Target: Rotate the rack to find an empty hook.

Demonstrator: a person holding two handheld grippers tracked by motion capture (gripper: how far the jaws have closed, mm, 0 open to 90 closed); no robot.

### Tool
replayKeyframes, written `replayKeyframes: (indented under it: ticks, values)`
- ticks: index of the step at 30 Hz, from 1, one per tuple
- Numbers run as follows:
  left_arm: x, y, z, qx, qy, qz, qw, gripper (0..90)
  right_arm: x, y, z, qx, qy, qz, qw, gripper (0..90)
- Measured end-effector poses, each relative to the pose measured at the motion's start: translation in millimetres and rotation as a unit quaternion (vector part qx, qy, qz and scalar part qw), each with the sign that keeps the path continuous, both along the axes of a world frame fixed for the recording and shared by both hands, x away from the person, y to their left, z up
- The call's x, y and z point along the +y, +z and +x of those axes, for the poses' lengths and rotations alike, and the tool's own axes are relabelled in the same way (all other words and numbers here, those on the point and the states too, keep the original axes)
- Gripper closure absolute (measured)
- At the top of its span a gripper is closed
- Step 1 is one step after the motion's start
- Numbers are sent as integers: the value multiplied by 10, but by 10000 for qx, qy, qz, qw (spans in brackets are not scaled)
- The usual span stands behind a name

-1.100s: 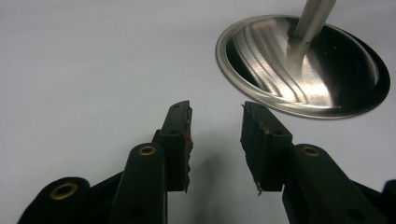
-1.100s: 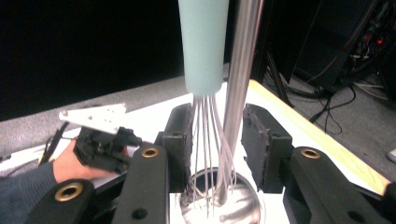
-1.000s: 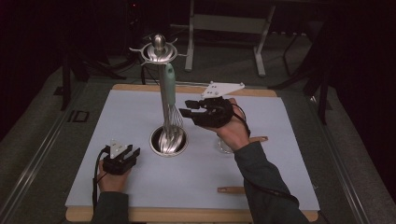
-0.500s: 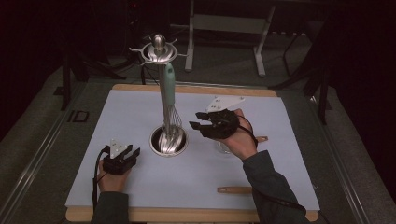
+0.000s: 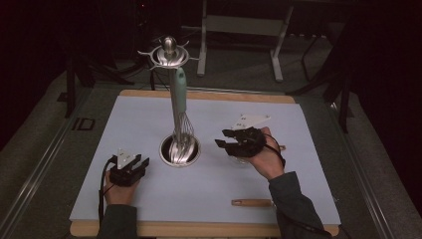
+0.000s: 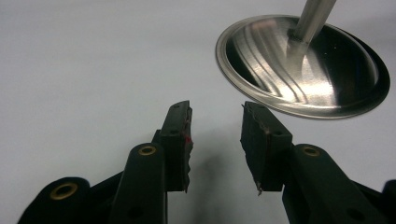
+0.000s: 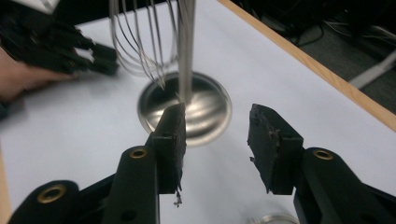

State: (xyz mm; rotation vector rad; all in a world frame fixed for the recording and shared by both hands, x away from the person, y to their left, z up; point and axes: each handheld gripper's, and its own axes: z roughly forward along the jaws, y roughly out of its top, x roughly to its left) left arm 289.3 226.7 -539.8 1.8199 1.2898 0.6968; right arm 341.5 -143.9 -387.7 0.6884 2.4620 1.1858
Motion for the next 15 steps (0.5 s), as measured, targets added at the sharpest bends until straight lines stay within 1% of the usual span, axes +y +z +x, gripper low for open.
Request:
replayKeyframes:
  ticks: [2, 7, 10, 11, 12, 15]
  values:
    - [4, 1, 0, 3, -6, -6, 10000, 630, -73, -49, 4, 34, -87, -20, 10000, 562]
    - [-1, 1, -4, -8, 1, 18, 10000, 635, -258, -195, -11, 197, -241, 16, 9995, 561]
    - [-2, 3, -5, -16, -13, 32, 10000, 640, -372, -278, -38, 244, -338, 80, 9991, 560]
    - [-2, 3, -5, -16, -13, 32, 10000, 644, -372, -278, -38, 244, -338, 80, 9991, 560]
    - [-8, 2, -6, -25, -20, 47, 10000, 647, -443, -336, -63, 311, -429, 142, 9985, 560]
    - [-18, 3, -7, -24, -26, 94, 10000, 656, -542, -439, -99, 355, -539, 191, 9977, 558]
